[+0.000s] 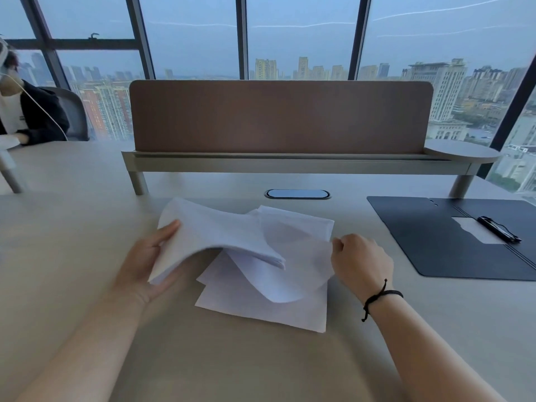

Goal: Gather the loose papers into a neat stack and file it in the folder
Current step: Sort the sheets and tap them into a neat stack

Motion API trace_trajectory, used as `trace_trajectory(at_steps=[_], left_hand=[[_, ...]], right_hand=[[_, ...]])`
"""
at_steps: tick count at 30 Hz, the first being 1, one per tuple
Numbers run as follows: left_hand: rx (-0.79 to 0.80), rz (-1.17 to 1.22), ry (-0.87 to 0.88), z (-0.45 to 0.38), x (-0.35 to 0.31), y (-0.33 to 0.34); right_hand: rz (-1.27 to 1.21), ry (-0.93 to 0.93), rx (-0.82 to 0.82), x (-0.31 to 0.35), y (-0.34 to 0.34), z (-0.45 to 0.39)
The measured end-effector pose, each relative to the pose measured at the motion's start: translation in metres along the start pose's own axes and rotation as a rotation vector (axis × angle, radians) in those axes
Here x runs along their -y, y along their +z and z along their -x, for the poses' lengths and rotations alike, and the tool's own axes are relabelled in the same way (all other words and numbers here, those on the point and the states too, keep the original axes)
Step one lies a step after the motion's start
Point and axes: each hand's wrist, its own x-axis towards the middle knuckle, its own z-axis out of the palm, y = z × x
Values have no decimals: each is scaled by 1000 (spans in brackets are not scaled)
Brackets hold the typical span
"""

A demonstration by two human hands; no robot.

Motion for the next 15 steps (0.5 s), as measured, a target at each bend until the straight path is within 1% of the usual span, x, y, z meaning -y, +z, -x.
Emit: trace_trajectory(at_steps=[2, 4, 7, 9, 10, 12, 15], left_hand=[[53, 144, 59, -1, -1, -2], [118, 237, 104, -2, 0, -3], [160, 277, 172, 1, 0, 2], [159, 286, 185, 2, 1, 4], [147, 288, 178, 2, 2, 3], [126, 294, 143, 2, 5, 3], [81, 235, 78, 3, 16, 5]], right_hand=[[-33, 28, -55, -1, -2, 1], [-94, 74, -97, 0, -4, 2], [-205, 126, -127, 4, -8, 8], [-231, 127, -77, 6, -9, 15], [-218, 107, -19, 8, -9, 19], [-173, 24, 192, 11, -9, 29], [-185, -124, 678, 18, -19, 44]])
